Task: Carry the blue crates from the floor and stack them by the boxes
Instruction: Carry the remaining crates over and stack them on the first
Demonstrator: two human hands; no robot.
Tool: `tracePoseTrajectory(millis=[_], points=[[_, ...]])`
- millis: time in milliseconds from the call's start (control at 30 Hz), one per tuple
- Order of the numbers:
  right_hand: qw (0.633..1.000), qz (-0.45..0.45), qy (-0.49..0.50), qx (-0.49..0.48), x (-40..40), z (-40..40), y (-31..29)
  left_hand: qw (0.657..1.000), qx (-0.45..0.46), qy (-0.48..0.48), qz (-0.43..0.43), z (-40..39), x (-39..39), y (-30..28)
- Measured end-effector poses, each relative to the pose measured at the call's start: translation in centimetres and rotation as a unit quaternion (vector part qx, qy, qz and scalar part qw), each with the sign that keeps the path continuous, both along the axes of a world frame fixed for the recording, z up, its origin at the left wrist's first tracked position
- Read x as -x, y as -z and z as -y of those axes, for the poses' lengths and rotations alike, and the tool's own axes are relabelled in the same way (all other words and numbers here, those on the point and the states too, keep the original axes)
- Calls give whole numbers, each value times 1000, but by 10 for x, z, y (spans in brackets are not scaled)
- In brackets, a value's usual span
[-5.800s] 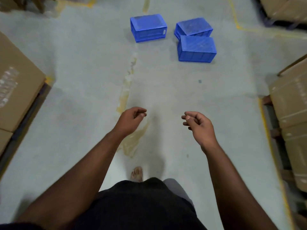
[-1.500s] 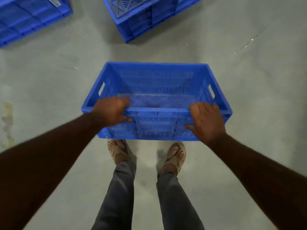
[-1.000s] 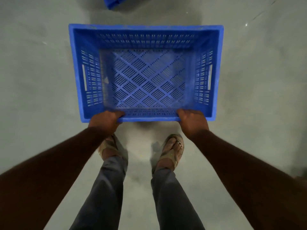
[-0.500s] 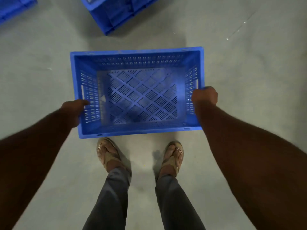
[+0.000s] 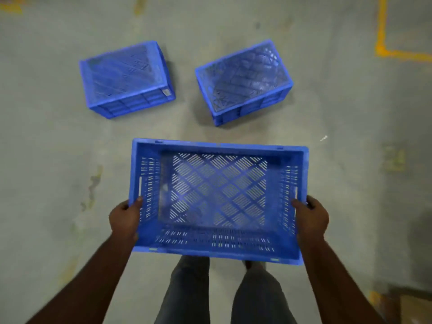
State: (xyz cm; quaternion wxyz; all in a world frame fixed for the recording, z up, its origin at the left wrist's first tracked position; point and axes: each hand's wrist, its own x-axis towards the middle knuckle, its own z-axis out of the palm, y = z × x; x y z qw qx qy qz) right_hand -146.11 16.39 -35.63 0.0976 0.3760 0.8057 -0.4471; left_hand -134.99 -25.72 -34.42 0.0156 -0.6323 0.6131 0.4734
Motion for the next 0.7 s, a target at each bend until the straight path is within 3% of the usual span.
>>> tracePoseTrajectory(millis=[133, 300, 533, 700], points=[[992, -75, -94, 39, -22, 25, -84, 991, 51, -118, -39, -4, -93, -95], [960, -145, -225, 87, -48, 68, -166, 937, 129, -302, -123, -54, -219, -184], [890, -162, -399, 150, -128, 132, -235, 833, 160, -502, -169, -148, -402, -243], [830, -179, -503, 163, -219, 171, -279, 777, 198, -558, -213, -213, -532, -264]])
